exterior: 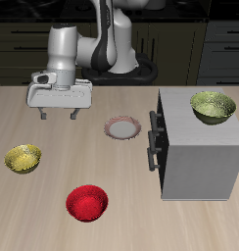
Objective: Close the bottom drawer of the white cabinet and place the yellow bowl on the plate
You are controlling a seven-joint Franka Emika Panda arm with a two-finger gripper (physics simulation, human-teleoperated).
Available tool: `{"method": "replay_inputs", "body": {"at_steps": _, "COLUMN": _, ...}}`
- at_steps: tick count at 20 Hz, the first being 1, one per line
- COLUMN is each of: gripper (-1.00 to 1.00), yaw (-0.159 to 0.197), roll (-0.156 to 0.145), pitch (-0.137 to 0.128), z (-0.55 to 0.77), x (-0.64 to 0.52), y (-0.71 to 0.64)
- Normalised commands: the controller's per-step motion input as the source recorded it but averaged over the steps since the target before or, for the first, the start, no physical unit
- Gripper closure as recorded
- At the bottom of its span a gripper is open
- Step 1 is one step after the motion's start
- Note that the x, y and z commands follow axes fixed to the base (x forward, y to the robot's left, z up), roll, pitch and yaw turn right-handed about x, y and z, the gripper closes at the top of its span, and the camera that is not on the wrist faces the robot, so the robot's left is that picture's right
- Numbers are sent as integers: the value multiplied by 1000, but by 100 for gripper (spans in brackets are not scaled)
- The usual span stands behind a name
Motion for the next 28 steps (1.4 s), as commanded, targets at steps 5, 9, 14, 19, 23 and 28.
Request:
{"method": "replay_inputs", "body": {"at_steps": 5, "gripper": -100, "yaw": 1, "roll": -24, "pitch": -13, "z": 12, "x": -100, "y": -328}}
{"method": "replay_inputs", "body": {"at_steps": 9, "gripper": -100, "yaw": 3, "roll": 12, "pitch": -17, "z": 99, "x": -28, "y": -152}}
{"method": "replay_inputs", "body": {"at_steps": 14, "gripper": -100, "yaw": -14, "roll": -12, "pitch": -24, "z": 185, "x": 31, "y": -227}}
{"method": "replay_inputs", "body": {"at_steps": 19, "gripper": -100, "yaw": -16, "roll": -22, "pitch": -16, "z": 181, "x": -19, "y": -259}}
{"method": "replay_inputs", "body": {"at_steps": 23, "gripper": -100, "yaw": -32, "roll": -32, "pitch": -35, "z": 173, "x": -37, "y": -304}}
{"method": "replay_inputs", "body": {"at_steps": 28, "gripper": -100, "yaw": -26, "roll": -33, "pitch": -37, "z": 213, "x": 57, "y": -117}}
